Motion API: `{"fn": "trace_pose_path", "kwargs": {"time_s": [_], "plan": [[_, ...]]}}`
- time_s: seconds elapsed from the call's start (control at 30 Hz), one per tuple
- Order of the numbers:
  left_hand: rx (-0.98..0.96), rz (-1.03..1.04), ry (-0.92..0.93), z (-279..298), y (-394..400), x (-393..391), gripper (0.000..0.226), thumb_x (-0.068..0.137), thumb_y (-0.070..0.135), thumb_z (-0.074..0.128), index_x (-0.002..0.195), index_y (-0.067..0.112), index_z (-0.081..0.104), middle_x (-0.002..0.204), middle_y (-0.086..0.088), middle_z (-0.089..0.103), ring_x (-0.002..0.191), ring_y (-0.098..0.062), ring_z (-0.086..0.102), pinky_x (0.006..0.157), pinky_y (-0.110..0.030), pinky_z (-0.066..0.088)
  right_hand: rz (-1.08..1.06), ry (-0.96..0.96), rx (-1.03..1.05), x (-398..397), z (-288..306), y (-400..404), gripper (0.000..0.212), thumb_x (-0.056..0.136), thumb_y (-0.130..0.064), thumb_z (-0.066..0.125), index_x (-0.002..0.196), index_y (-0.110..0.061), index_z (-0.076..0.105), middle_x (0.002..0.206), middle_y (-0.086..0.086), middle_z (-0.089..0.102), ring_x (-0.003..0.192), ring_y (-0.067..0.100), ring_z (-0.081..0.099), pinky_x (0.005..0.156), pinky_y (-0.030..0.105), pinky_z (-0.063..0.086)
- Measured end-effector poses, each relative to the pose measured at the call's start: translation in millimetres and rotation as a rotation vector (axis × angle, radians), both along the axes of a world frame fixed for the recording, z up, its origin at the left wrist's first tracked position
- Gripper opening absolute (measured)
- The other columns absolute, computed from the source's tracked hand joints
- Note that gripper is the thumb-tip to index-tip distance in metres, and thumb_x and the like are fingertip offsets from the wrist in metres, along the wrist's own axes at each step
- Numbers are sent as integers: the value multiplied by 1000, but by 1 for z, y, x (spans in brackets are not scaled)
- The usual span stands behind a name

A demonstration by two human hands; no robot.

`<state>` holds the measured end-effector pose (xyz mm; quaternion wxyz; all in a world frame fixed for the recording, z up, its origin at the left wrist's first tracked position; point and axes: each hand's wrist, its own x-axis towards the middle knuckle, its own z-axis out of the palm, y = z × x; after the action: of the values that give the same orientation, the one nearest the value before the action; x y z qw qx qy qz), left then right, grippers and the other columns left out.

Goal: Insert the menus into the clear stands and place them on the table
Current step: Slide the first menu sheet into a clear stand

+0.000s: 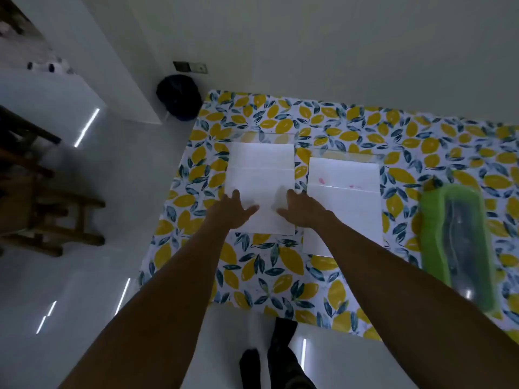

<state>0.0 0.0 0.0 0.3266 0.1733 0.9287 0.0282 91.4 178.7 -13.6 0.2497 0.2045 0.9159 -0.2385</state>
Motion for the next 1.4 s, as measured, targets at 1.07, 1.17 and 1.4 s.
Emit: {"fn": "trace_pose_path", "kwargs": {"time_s": [1.07, 1.17, 1.4], "plan": [[700, -31, 211, 83, -108, -22, 26, 83, -1, 73, 109, -2, 73, 108, -19, 73, 92, -28, 72, 78, -17, 52, -527, 624, -365, 71, 81, -21, 29, 87, 4, 63, 111, -8, 75, 120, 12, 70, 109, 6, 53, 105, 33, 45], [708, -77, 173, 99, -113, -19, 21, 88, 14, 72, 108, 7, 76, 105, -9, 75, 85, -12, 67, 70, -6, 45, -546, 673, -401, 81, 99, -28, 29, 84, 0, 69, 110, -11, 75, 96, 5, 71, 87, 21, 60, 76, 32, 50], [659, -124, 248, 126, -109, -33, 44, 82, 48, 50, 87, 8, 68, 93, -17, 71, 86, -31, 66, 80, -44, 51, -462, 746, -211, 69, 128, -25, 6, 87, -28, 71, 81, -26, 70, 77, -15, 66, 61, -15, 59, 62, 4, 41]]}}
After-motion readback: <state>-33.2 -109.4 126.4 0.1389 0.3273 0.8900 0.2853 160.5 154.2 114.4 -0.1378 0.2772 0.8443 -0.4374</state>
